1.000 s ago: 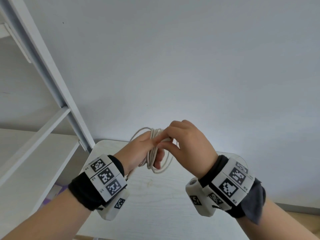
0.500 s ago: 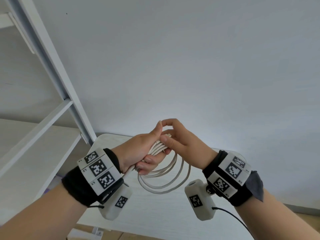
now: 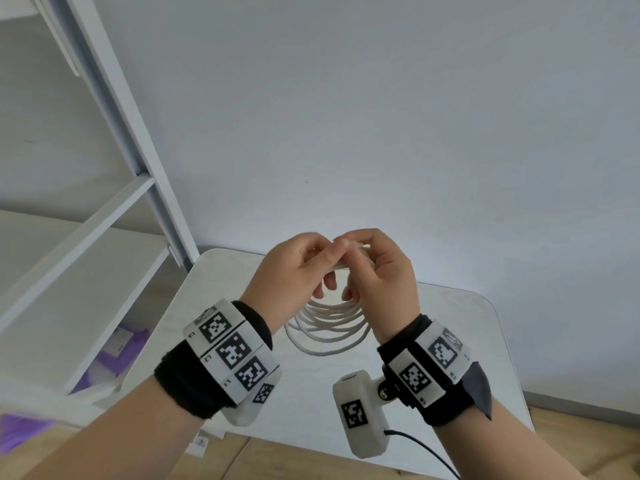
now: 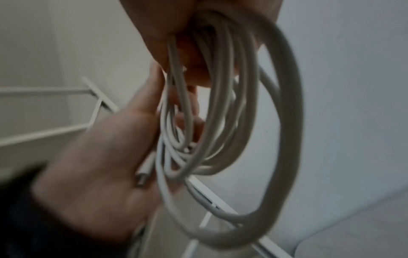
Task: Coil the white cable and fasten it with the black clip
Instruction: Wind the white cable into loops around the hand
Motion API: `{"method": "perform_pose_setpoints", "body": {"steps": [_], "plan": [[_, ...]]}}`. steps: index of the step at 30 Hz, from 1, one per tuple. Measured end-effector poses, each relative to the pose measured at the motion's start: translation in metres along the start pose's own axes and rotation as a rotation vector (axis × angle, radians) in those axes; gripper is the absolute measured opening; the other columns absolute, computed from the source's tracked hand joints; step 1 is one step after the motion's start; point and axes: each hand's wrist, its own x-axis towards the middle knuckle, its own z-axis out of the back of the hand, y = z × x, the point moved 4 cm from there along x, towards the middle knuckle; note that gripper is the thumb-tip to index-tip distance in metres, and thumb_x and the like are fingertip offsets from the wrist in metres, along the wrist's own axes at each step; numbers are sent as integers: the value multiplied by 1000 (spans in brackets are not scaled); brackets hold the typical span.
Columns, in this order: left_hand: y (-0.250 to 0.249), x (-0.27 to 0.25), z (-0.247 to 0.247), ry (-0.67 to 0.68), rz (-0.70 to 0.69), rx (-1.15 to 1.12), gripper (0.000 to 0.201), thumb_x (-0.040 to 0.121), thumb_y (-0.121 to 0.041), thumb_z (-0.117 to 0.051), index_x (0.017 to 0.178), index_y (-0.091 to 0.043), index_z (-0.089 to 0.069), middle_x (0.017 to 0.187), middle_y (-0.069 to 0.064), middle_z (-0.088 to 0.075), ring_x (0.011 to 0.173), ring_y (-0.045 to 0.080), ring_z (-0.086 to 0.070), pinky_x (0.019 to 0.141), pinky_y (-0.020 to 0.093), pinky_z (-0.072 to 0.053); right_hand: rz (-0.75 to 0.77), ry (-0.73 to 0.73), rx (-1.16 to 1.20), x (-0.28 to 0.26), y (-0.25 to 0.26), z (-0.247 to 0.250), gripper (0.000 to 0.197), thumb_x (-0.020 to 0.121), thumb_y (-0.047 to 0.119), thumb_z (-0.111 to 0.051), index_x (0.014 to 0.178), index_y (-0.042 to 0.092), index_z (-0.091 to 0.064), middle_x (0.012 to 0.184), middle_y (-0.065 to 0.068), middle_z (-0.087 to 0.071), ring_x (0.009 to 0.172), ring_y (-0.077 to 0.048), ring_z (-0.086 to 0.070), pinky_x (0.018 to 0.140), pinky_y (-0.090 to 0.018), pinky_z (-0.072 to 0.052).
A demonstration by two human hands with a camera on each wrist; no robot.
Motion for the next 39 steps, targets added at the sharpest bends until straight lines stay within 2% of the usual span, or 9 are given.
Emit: {"method": "perform_pose_setpoints", "body": {"steps": [5,7,10,15,22,26,29,34,39], "plan": [[13,-21,13,19,-73,2,27,93,-41,-43,92,-19,-59,60,-9,-59,61,16,-61,70,33,-51,-130,-149,237,-13,-4,-4,15,92,15,-50,81,13,-60,39,7,-36,35,-11,-31,39,-22,-35],[18,-35,17,45,-81,3,26,95,-40,-39,92,-21,-57,60,-8,-54,59,10,-57,74,40,-53,-162,-182,264,-28,-7,-14,15,92,16,-49,82,13,-59,40,7,-35,35,-11,-30,38,-22,-34],[26,-57,23,84,-109,69,25,94,-40,-40,99,-21,-56,62,-9,-51,58,2,-52,64,22,-47,-186,-245,245,-53,-15,-31,14,92,18,-49,83,13,-58,40,8,-35,35,-11,-30,38,-22,-34],[52,-94,38,41,-159,147,20,95,-36,-43,99,-21,-56,59,-5,-51,58,15,-53,55,26,-41,-231,-284,237,-97,-35,-64,13,93,18,-47,87,12,-56,38,10,-36,35,-10,-32,40,-22,-38],[87,-134,39,69,-185,237,23,95,-35,-43,94,-17,-57,59,-6,-50,54,13,-52,53,24,-38,-281,-208,8,-152,-56,-77,13,95,22,-44,88,16,-53,59,0,-53,49,-13,-52,58,-39,-54],[107,-150,30,109,-191,267,24,96,-34,-44,95,-14,-57,61,-9,-49,55,6,-48,51,17,-34,-263,-156,-264,-171,-63,-64,16,95,23,-42,94,19,-57,84,1,-63,75,-16,-61,72,-36,-53],[123,-160,27,139,-168,296,24,96,-33,-43,96,-13,-56,62,-8,-47,56,8,-45,51,21,-31,-274,-130,-350,-184,-70,-53,21,97,24,-38,105,21,-56,91,5,-61,87,-18,-60,80,-34,-51],[157,-185,31,183,-78,331,27,96,-35,-43,95,-11,-55,62,-3,-48,57,13,-46,53,25,-33,-290,-85,-431,-204,-91,-42,21,98,23,-35,107,19,-54,90,5,-61,86,-16,-60,78,-32,-52],[204,-220,33,199,45,360,31,96,-38,-39,96,-11,-54,71,7,-59,65,25,-55,57,32,-40,-334,70,-509,-229,-137,-48,21,96,21,-37,98,24,-57,86,5,-63,83,-15,-62,77,-34,-53]]}}
